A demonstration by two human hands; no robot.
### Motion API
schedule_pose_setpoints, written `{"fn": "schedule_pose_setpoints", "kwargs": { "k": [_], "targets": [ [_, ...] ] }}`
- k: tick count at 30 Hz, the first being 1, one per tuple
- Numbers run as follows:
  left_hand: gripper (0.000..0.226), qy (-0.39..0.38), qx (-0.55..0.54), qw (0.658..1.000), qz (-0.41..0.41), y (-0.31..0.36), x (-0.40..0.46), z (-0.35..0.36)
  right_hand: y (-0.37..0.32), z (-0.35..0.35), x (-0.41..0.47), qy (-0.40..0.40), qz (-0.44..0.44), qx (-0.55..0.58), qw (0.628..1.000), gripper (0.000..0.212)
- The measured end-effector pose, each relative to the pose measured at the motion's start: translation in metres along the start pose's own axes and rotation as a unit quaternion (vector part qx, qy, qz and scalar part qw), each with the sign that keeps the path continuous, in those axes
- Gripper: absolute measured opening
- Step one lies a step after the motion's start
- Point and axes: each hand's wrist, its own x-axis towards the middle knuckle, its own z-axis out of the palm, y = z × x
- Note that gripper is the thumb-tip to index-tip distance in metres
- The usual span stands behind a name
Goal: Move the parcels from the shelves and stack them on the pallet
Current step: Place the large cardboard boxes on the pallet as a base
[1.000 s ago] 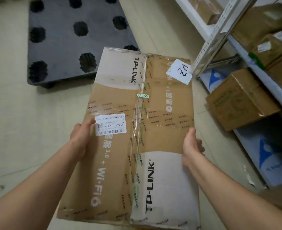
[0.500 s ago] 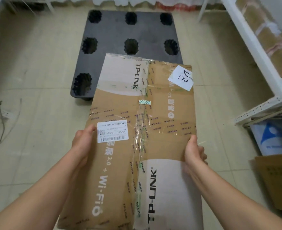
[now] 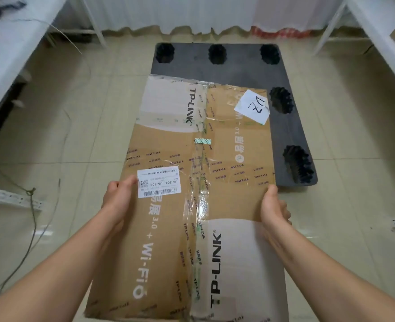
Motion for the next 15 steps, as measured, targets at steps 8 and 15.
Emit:
{"fn": "schedule_pose_setpoints", "kwargs": {
  "k": [8,15],
  "targets": [
    [0.059,0.007,-0.004,1.0,-0.01,0.098,0.124,0.03,-0.131,0.092,0.064,-0.003,-0.019,-0.035,0.999,0.071],
    [0.072,-0.012,0.01,0.997,-0.07,0.16,0.25,0.063,-0.24,0.162,0.125,0.001,-0.025,-0.04,0.999,0.064]
  ]
}}
